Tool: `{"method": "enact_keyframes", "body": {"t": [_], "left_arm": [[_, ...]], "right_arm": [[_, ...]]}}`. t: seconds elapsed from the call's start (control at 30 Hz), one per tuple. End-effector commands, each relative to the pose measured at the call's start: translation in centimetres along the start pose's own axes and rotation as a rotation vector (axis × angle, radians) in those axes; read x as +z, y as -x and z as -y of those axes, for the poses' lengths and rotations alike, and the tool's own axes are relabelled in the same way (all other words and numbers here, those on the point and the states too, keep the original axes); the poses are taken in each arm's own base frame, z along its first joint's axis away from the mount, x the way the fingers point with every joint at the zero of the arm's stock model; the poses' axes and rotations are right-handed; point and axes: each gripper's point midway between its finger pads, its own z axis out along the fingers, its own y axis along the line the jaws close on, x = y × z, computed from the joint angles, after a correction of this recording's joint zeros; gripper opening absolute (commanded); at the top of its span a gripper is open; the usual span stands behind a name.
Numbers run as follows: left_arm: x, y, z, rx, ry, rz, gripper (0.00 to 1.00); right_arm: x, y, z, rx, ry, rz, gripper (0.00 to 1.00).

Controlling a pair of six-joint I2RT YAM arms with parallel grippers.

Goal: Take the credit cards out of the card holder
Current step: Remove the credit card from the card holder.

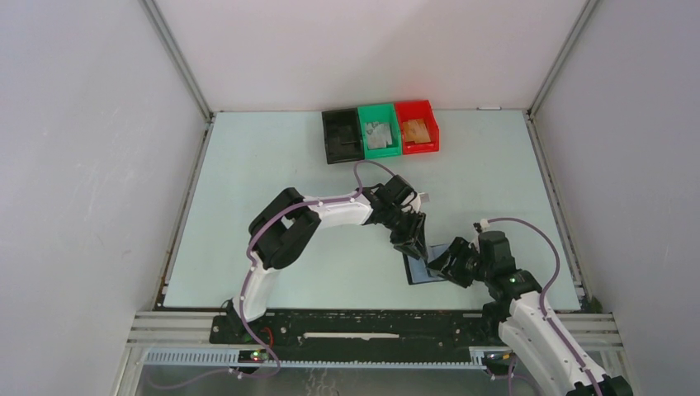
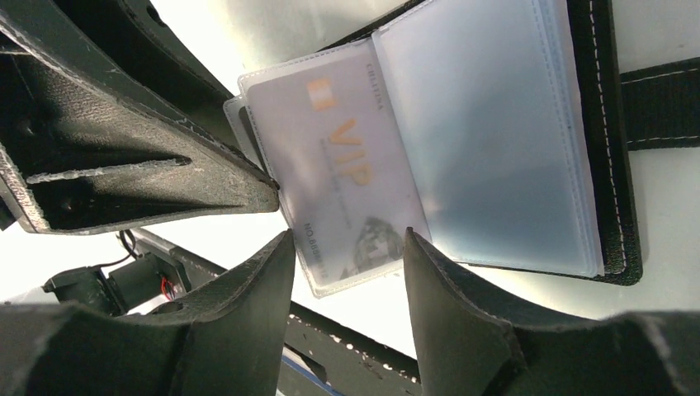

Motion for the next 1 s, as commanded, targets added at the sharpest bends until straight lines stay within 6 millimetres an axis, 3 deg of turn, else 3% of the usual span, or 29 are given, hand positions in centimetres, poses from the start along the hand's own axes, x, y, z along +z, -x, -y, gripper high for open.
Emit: {"method": "enact_keyframes", "body": {"t": [0.0, 0.4, 0.97], "left_arm": [[-1.2, 0.2, 0.7, 0.040, -0.005, 0.025, 0.39], [-2.5, 0.7, 1.6, 0.086, -0.001, 0.072, 0.45], [-1.4, 1.3, 0.6, 0.044, 0.015, 0.067, 0.40]], "right_arm": [[-0.6, 1.5, -0.1, -0.008, -0.035, 0.064, 0.59], [-0.6, 1.6, 0.1, 0.002, -0.033, 0.072, 0.60], [-0.6, 1.5, 0.0, 0.006, -0.028, 0.069, 0.60]]}}
